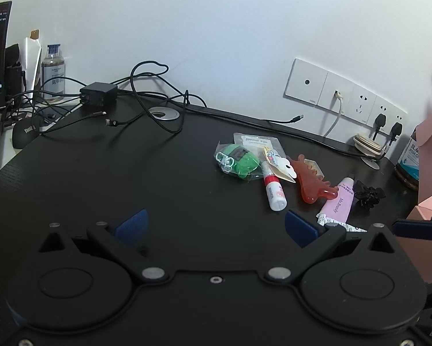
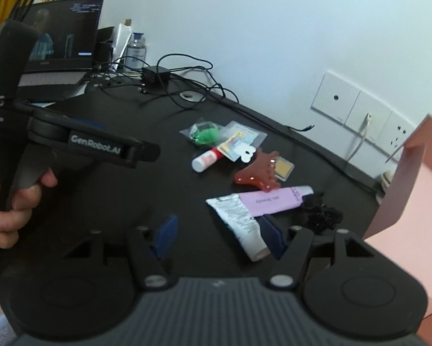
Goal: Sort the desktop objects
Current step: 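Move the right tool toward the white squeeze tube on the desk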
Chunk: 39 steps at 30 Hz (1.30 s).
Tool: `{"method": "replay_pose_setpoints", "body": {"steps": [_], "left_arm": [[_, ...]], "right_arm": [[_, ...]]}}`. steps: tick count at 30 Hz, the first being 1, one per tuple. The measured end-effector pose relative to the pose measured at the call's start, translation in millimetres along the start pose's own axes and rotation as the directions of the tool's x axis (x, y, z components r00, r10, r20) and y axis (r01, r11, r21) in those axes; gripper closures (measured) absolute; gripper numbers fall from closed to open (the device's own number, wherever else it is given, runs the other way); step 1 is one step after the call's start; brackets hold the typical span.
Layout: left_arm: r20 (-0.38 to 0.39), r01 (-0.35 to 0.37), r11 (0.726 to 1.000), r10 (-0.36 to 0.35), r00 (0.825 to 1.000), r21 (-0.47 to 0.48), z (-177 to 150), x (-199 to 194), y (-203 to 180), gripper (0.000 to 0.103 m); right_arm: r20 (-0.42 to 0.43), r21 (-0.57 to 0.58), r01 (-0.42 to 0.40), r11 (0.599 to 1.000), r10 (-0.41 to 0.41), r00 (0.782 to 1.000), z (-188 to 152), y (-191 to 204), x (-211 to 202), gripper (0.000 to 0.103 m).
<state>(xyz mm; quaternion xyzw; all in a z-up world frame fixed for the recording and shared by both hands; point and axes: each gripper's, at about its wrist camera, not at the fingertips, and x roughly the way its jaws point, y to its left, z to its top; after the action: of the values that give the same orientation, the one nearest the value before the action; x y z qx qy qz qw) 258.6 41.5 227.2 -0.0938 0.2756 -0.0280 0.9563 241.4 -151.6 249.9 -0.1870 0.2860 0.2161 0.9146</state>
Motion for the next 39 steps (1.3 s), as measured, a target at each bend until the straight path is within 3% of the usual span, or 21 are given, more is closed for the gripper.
{"method": "replay_pose_setpoints", "body": {"steps": [20, 25, 27, 39], "left_arm": [[0.028, -0.007, 0.999, 0.006, 1.0, 0.041, -1, -5, -7, 0.0], [0.029, -0.005, 0.999, 0.004, 1.0, 0.044, -1, -5, -7, 0.0], [0.031, -0.006, 0.999, 0.004, 1.0, 0.044, -1, -5, -7, 0.0], [0.031, -0.003, 0.999, 0.002, 1.0, 0.044, -1, -6, -6, 0.0]], "right_arm": [[-0.053, -0.009, 0.055, 0.998, -0.055, 0.997, 0, 3, 30, 0.041], [-0.049, -0.043, 0.087, 0.995, -0.089, 0.995, 0, 6, 30, 0.059], [-0.046, -0.041, 0.097, 0.994, -0.099, 0.994, 0, 5, 28, 0.071], [-0.044, -0.062, 0.104, 0.993, -0.106, 0.993, 0, 4, 29, 0.073]]}}
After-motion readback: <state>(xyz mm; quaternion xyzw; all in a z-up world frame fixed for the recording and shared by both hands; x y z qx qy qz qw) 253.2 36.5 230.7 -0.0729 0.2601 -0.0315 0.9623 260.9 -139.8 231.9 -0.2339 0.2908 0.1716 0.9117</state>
